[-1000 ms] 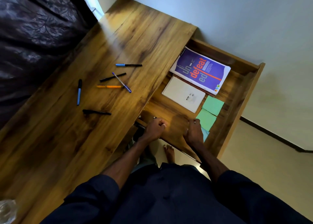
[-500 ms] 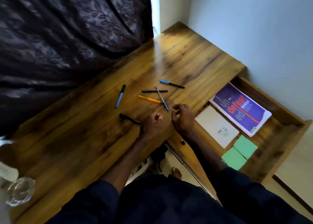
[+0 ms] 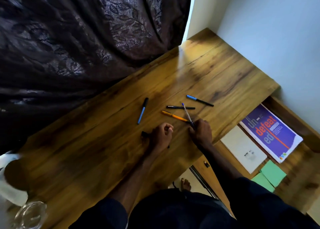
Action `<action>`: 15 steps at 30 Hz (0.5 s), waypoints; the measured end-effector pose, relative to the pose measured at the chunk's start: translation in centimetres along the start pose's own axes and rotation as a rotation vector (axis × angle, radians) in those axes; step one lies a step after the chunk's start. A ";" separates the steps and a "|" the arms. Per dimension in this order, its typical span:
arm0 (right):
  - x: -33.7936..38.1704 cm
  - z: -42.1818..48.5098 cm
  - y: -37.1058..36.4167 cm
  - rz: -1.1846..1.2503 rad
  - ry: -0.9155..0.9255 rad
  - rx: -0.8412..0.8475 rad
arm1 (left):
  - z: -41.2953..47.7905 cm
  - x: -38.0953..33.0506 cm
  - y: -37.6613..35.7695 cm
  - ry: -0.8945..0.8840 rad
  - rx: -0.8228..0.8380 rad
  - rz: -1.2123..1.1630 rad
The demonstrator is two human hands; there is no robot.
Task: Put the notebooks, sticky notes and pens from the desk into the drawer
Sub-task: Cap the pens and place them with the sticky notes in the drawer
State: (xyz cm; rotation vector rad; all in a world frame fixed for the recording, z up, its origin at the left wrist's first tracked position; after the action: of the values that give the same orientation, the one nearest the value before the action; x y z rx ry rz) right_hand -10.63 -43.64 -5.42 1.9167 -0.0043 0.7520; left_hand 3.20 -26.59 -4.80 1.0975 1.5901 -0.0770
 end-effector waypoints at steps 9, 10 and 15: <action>-1.2 -0.2 2.9 0.171 -0.010 -0.110 | 1.1 -1.9 -0.2 0.001 0.014 0.182; -1.7 -0.6 3.5 0.225 -0.021 -0.124 | 1.1 -2.2 -0.2 0.032 0.008 0.205; -3.6 -2.4 6.6 0.420 -0.002 -0.137 | 2.8 -2.3 -1.4 0.304 -0.078 0.158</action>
State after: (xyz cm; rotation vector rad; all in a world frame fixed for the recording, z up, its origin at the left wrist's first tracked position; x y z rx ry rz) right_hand -16.84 -45.95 -1.12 1.8037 -0.4602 0.9994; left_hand 4.17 -30.33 -4.61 1.2120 1.7509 0.2663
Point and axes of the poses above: each hand's wrist, its own z-axis towards the middle knuckle, its own y-axis out of the back of the hand, x = y × z, the point moved 10 cm from there along z, towards the middle knuckle, and after that the axes turned 1 degree about -z, right-handed, at the moved point
